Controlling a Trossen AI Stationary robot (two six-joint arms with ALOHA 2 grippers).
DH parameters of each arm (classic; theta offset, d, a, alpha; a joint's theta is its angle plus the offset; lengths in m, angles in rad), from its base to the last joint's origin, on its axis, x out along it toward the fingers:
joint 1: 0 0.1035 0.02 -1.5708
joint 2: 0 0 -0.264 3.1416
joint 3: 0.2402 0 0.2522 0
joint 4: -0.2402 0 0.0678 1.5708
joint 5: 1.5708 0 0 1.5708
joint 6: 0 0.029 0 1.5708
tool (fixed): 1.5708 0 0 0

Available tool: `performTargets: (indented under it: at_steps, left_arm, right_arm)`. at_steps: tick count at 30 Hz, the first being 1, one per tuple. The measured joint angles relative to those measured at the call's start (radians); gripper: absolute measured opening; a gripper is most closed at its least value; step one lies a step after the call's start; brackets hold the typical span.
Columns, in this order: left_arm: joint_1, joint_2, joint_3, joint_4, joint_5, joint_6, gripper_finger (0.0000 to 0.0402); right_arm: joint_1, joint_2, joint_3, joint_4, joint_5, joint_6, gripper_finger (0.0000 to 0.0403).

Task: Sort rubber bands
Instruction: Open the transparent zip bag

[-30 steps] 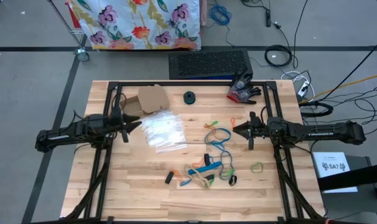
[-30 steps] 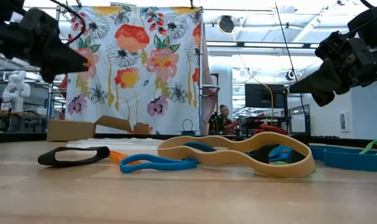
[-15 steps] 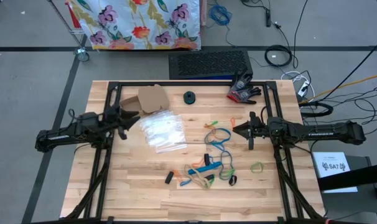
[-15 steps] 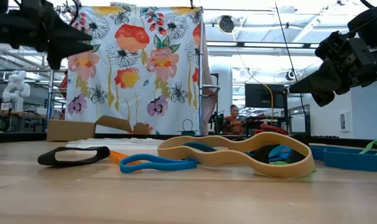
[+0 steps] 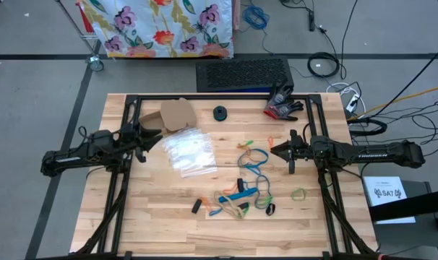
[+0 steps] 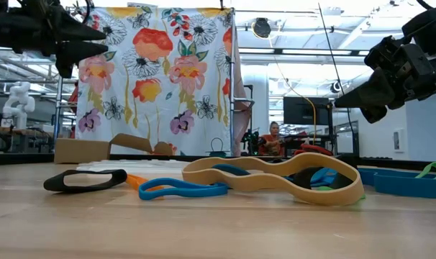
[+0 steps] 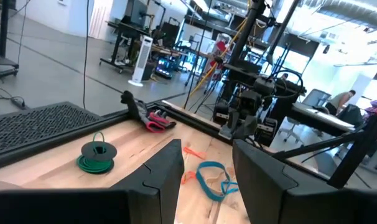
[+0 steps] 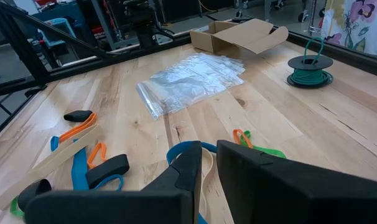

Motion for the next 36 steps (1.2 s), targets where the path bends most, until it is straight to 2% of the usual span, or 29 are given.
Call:
performTargets:
  at_steps: [6,10,14,18,22,25,31,36]
  left_arm:
    - [0.0,0.006,0.0,-0.002,-0.004,-0.002,0.0143]
    - [0.0,0.054,0.0,-0.003,-0.043,-0.003,0.0143]
    - [0.0,0.154,0.028,-0.008,-0.097,-0.041,0.0143]
    - [0.005,0.282,0.083,-0.012,-0.107,-0.043,0.0143]
    - [0.046,0.428,0.172,-0.114,-0.106,-0.027,0.0143]
    - [0.099,0.545,0.234,-0.186,-0.049,0.006,0.0143]
    - [0.214,0.774,0.307,-0.19,0.094,0.116,0.0143]
    - [0.302,0.951,0.337,-0.181,0.269,0.182,0.0143]
  right_arm:
    - [0.0,0.0,0.0,0.0,0.0,0.0,0.0043]
    - [0.0,0.0,0.0,0.0,0.0,0.0,0.0043]
    - [0.0,0.0,0.0,0.0,0.0,0.0,0.0043]
    - [0.0,0.0,0.0,0.0,0.0,0.0,0.0043]
    - [0.0,0.0,0.0,0.0,0.0,0.0,0.0043]
    - [0.0,0.0,0.0,0.0,0.0,0.0,0.0043]
    - [0.0,0.0,0.0,0.0,0.0,0.0,0.0043]
    - [0.0,0.0,0.0,0.0,0.0,0.0,0.0043]
